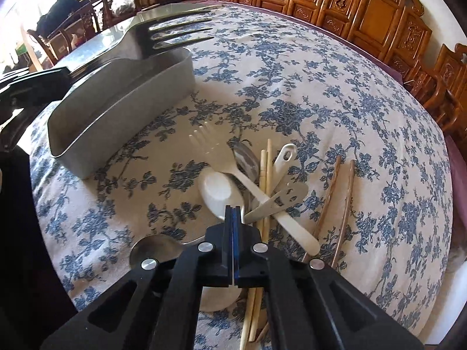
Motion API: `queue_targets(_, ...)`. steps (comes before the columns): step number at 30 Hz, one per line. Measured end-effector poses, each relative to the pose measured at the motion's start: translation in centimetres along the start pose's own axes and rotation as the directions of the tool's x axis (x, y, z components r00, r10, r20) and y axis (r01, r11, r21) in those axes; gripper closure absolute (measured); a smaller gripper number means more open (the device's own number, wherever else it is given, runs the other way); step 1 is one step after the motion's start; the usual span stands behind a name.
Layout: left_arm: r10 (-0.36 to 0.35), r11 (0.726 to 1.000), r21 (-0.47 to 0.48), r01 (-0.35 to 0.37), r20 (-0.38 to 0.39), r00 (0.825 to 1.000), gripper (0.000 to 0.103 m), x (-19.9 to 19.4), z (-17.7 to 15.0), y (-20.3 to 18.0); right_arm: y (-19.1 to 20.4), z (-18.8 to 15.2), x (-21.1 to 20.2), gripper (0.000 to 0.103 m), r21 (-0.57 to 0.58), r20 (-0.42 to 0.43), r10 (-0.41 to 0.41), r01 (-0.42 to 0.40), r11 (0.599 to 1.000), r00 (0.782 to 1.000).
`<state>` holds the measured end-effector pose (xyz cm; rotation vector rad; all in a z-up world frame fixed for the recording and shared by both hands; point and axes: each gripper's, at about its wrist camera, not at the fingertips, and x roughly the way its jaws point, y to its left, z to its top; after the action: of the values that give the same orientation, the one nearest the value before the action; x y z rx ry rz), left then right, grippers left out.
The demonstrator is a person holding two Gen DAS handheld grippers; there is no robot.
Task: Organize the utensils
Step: 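Lift the metal fork with the left tool while the right tool reaches into the utensil pile, then grasp a white plastic spoon with the right tool and lift it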
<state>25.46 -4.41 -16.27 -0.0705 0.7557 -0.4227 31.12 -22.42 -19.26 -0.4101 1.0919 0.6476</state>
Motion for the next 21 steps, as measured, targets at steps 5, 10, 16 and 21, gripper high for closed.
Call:
queue_targets(5,0.007,1.000,-0.002,-0.007,0.007,1.000,0.101,-0.4,0.0,0.3,0.0,0.0,-0.5,0.102,-0.015,0.005,-0.016,0.016,1.000,1.000)
queue_targets(10,0.007,1.000,-0.006,-0.007,0.008,1.000,0.101,-0.5,0.0,0.5,-0.7,-0.3,0.2,0.078,-0.045,-0.048,-0.031,0.028,0.999,0.998)
queue_targets(16,0.000,1.000,-0.008,0.000,0.004,1.000,0.101,-0.4,0.0,0.5,-0.2,-0.1,1.3,0.075,-0.090,-0.080,-0.034,0.027,0.996,0.996)
queue_targets(21,-0.003,1.000,-0.007,0.003,0.000,1.000,0.101,-0.3,0.0,0.5,0.2,0.4,1.4,0.085,-0.105,-0.090,-0.038,0.028,0.994,0.995)
